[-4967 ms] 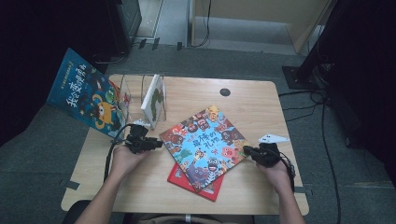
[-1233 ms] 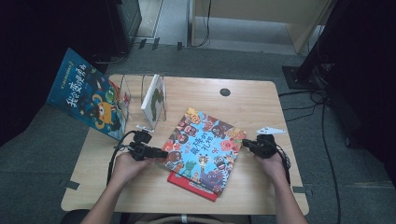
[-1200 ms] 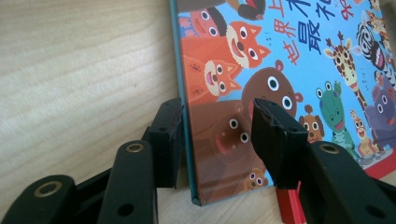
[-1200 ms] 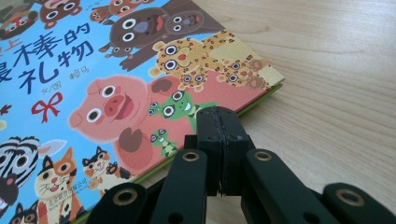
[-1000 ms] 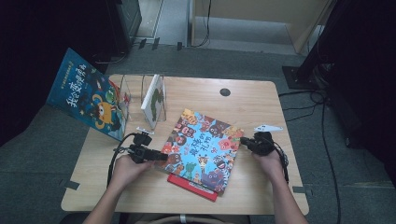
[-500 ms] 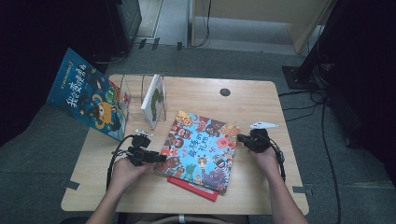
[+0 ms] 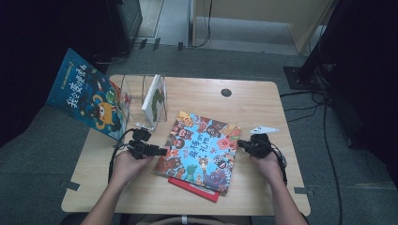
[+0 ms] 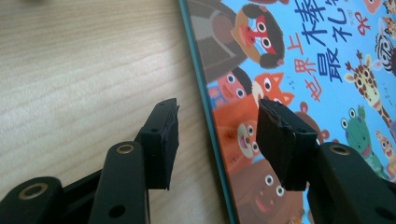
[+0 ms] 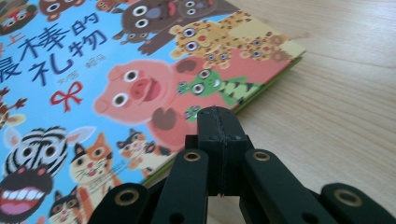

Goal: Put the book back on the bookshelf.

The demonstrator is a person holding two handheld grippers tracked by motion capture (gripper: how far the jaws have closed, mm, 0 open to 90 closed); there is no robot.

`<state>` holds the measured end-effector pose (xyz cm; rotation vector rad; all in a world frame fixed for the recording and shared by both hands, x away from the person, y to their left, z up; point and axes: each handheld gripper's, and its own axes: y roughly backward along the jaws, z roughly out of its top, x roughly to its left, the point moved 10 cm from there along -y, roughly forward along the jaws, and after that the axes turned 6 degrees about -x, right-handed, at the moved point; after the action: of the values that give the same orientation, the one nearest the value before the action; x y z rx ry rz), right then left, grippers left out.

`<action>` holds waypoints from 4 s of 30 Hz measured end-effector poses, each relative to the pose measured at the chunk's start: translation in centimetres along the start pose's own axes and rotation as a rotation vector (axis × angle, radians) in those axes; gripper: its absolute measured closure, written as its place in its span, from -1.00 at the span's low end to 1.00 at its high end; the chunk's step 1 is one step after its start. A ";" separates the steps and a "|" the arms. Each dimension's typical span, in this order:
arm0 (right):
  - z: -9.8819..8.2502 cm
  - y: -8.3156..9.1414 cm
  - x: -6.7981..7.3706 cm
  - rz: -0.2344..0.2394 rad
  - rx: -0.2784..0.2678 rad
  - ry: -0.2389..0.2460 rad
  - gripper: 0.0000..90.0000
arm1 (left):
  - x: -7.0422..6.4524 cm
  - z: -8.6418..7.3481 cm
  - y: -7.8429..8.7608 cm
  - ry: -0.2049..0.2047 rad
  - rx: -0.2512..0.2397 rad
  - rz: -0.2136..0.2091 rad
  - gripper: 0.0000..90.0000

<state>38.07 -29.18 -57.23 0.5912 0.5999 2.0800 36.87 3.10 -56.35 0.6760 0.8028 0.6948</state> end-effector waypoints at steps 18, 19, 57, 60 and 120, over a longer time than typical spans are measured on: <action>-1.7 1.3 2.4 0.044 0.002 0.059 1.00 | 0.3 1.5 -1.6 0.010 0.039 -0.026 0.06; -1.8 1.4 2.4 0.048 0.006 0.065 1.00 | 0.3 1.5 -1.8 0.009 0.045 -0.033 0.06; -1.6 0.4 3.5 0.076 0.014 0.070 1.00 | 0.1 2.4 -1.5 0.094 0.082 -0.008 0.14; -1.6 0.4 3.4 0.081 0.016 0.059 1.00 | -0.4 3.6 0.3 0.124 -0.005 -0.064 0.32; -0.6 -1.2 6.4 0.131 0.017 0.296 0.64 | -6.5 14.9 14.4 0.166 0.221 -0.197 0.81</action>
<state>35.16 -23.29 -57.28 0.3406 0.7641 2.3089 41.58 2.63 -35.16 0.7327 1.0947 0.4908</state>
